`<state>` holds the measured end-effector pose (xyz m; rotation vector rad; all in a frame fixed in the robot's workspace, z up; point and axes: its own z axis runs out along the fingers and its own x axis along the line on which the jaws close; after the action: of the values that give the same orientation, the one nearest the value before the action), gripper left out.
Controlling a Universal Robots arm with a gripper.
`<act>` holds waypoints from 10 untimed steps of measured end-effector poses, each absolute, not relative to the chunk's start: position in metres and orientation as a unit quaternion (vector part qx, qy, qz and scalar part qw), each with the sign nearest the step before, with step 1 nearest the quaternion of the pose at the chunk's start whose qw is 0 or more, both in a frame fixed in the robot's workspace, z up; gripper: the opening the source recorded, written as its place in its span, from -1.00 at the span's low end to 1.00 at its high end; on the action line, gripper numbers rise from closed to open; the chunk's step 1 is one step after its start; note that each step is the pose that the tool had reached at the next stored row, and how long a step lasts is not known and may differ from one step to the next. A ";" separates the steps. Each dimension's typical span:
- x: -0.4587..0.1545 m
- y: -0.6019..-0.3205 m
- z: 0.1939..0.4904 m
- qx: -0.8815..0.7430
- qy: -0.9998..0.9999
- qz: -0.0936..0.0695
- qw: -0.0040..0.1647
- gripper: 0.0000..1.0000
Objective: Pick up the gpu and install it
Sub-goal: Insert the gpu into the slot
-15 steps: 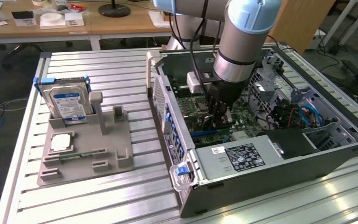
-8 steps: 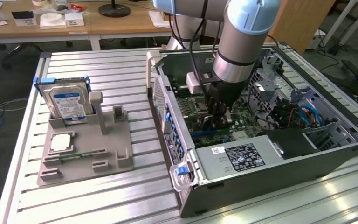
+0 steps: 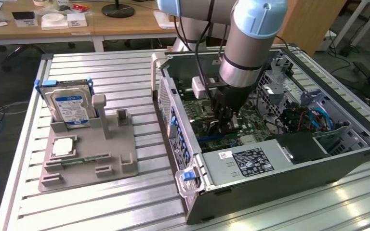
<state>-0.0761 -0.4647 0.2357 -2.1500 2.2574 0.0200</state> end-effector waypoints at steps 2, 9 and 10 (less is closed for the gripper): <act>-0.077 -0.465 0.234 -0.690 0.724 0.006 0.012 -0.44; -0.077 -0.464 0.231 -0.690 0.724 0.006 0.012 -0.44; -0.077 -0.464 0.231 -0.690 0.724 0.006 0.012 -0.44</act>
<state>-0.0774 -0.4643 0.2307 -2.1503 2.2576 0.0200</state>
